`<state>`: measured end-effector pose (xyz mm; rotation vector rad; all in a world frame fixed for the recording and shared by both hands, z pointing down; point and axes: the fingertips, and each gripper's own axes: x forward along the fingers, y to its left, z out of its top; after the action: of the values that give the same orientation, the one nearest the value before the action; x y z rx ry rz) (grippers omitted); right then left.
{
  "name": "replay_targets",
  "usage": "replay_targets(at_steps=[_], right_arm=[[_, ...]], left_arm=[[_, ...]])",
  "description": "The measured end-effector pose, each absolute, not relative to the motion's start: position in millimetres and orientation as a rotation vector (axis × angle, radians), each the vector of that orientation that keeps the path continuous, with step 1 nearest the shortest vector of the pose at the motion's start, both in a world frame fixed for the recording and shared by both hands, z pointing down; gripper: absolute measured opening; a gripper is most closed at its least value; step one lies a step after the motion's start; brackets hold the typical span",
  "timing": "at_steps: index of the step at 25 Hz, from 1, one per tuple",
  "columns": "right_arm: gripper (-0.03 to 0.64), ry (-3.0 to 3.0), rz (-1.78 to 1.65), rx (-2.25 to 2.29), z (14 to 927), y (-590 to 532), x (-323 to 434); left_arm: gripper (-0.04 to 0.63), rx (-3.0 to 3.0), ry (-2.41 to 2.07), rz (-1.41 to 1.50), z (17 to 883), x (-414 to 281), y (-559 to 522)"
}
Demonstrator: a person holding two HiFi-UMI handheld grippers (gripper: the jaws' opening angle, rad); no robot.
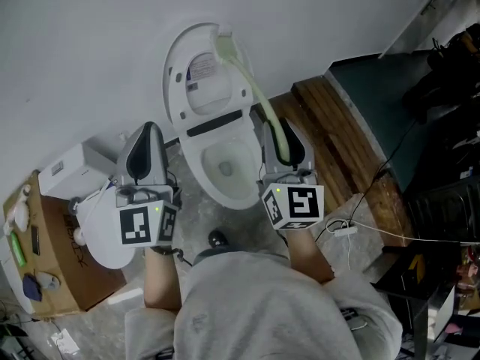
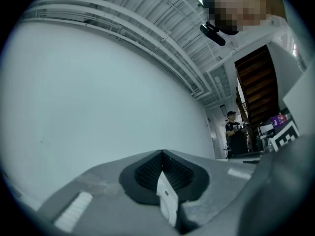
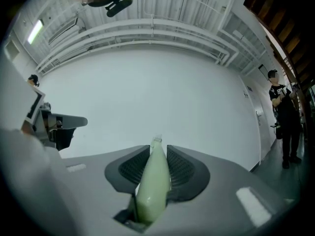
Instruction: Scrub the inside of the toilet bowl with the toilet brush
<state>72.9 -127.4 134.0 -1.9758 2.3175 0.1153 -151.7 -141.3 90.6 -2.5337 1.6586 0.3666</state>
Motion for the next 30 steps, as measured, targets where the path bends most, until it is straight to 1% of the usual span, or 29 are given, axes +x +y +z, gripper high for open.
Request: replay_targets(at_steps=[13,30], right_arm=[[0.106,2.370,-0.164,-2.168,232.8,-167.5,56.3],[0.106,2.510,-0.643,-2.276,389.9,-170.2,52.5]], left_arm=[[0.005,-2.703,1.561,0.222,154.0,-156.0,-210.0],[0.005,-2.819,1.518,0.117,226.3,-143.6,-240.6]])
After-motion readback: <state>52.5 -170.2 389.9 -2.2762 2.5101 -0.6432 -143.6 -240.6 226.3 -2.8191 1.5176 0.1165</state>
